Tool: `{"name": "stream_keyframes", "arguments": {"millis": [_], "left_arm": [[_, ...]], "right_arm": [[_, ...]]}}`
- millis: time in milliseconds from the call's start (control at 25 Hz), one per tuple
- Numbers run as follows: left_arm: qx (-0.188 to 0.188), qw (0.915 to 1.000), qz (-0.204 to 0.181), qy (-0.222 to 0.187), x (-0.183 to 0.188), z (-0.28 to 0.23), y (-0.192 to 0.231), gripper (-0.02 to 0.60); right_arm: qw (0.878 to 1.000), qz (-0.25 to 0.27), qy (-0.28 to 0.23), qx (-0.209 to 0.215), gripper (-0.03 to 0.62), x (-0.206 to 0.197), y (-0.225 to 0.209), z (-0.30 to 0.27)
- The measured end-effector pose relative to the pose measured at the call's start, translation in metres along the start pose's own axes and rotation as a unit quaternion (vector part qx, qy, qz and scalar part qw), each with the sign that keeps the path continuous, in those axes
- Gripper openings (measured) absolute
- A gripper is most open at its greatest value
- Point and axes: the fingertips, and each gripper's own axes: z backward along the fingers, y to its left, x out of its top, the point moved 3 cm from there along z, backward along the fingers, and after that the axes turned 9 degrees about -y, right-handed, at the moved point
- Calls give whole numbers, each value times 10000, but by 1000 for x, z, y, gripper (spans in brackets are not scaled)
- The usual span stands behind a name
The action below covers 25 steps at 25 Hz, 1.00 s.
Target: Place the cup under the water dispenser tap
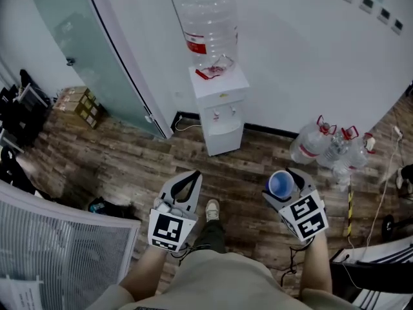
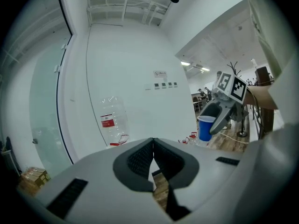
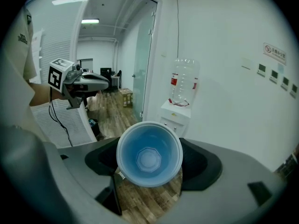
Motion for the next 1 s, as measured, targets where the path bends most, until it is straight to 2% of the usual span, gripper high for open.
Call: {"name": "stream_keyframes", "arguments": {"millis": [440, 680, 1000], "left_arm": [[-264, 9996, 6, -78, -18, -100, 93, 8], [-519, 9986, 57, 36, -38, -149, 149, 8], [-864, 9962, 89, 68, -66, -199, 183, 8]], "right_arm": [[9992, -263, 291, -20, 376, 41, -57, -110], [9978, -521, 401, -102, 376, 66, -88, -173], [9947, -746, 635, -308, 377, 66, -120, -238]]}}
